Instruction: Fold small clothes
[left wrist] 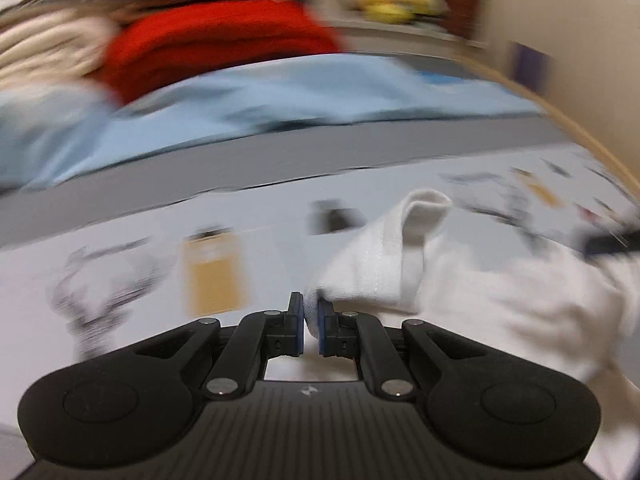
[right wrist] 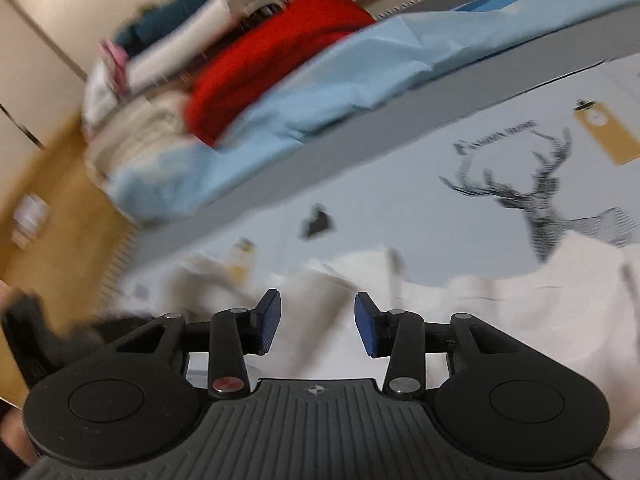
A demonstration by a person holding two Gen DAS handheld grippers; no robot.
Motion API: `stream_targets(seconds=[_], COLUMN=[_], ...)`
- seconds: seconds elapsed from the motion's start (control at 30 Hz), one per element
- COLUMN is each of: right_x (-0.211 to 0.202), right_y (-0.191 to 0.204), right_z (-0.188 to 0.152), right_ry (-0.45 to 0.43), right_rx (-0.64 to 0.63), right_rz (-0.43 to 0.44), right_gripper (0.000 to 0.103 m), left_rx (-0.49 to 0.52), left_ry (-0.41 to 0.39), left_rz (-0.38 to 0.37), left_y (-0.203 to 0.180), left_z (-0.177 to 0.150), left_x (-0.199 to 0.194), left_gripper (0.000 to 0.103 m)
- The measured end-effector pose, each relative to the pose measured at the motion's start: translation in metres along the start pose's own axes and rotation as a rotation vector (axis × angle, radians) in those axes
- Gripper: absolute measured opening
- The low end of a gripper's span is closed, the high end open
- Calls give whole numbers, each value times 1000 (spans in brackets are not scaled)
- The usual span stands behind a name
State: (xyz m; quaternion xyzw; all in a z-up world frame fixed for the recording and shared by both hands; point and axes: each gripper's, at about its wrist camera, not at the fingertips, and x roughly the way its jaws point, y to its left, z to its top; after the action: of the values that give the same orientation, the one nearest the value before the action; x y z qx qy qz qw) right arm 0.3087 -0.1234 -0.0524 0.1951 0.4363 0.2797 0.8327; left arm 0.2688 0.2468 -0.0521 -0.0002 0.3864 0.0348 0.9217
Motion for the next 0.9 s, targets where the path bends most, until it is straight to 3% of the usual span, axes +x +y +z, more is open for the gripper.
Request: stream_targets(seconds=[0.13,0.27,0.37,0.47,0.57,0.73,0.8,0.87,0.9], right_x=[16,19,13,11,9,0,-6,-10,-12], right_y=[-8,-18,-25,-28,-34,-56,-69,-84,-92], right_z=[-7,-5,-4,-4,-3,7,14,21,23], right_ry=[59,55,45,42,46,19,1,5,9], right_rx=[23,45,52,38,26,44,61,82,93], right_rz=[-113,-185,-212,-243,-285,-377,-416,-447,-456], right_gripper=[44,44,44,44,44,44,44,44,44], left_rx=[-172,-363,-519,-479,-460,-630,-657,-635,-613], left_ry=[8,-9,-40,-46,17,200,226,186,157], left_rz=[193,499,588,636,681,831,907,948,948], left_y=[103,202,256,266,272,296,292,276,261], left_z=[-5,-20,-32,-32,-34,-52,-52,-36,-25], left_x=[-5,-32,-51,-53,-45,-39,-41,-45,-47], left_gripper=[7,6,6,4,5,7,12,19,30])
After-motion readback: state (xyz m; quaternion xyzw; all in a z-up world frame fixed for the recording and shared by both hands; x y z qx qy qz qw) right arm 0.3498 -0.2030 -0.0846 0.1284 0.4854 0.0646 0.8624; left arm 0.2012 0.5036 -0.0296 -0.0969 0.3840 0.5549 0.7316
